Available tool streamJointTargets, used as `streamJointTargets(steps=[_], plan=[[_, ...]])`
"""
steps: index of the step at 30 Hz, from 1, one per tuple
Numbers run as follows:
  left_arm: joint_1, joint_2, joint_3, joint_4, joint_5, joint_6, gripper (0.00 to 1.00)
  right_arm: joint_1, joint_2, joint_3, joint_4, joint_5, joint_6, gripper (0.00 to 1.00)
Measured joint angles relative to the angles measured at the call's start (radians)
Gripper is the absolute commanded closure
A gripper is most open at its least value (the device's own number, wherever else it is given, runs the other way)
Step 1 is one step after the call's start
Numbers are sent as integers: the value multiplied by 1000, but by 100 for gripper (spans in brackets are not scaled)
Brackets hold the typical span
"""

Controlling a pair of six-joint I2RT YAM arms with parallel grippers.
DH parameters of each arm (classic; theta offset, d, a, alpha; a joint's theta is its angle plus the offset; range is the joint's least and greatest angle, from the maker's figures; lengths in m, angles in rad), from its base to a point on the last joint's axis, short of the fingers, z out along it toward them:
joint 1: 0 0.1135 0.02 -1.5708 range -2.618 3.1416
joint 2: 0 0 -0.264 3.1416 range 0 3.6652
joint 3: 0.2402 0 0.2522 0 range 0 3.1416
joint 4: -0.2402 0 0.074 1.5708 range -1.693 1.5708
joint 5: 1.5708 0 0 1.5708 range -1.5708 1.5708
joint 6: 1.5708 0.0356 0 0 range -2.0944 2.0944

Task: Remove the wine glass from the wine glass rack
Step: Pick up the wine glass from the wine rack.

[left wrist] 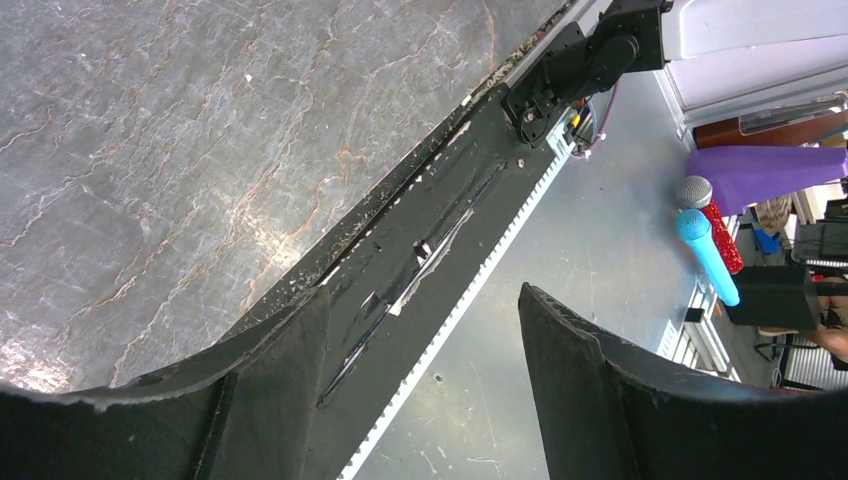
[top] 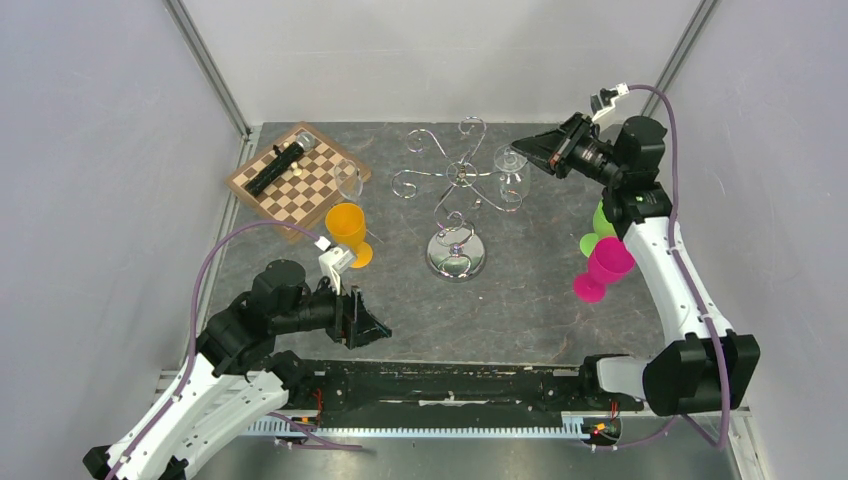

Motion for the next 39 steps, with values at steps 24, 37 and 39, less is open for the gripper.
streamJointTargets(steps=[24,37,39], plan=[[0,0,0,0,-6,0,24,64,100,58,37,102,42,100],[0,5,0,0,-7,0,24,69,129,97,6,194,54,100],[0,8,0,0,-7,0,24,70,130,104,-5,206,53,100]])
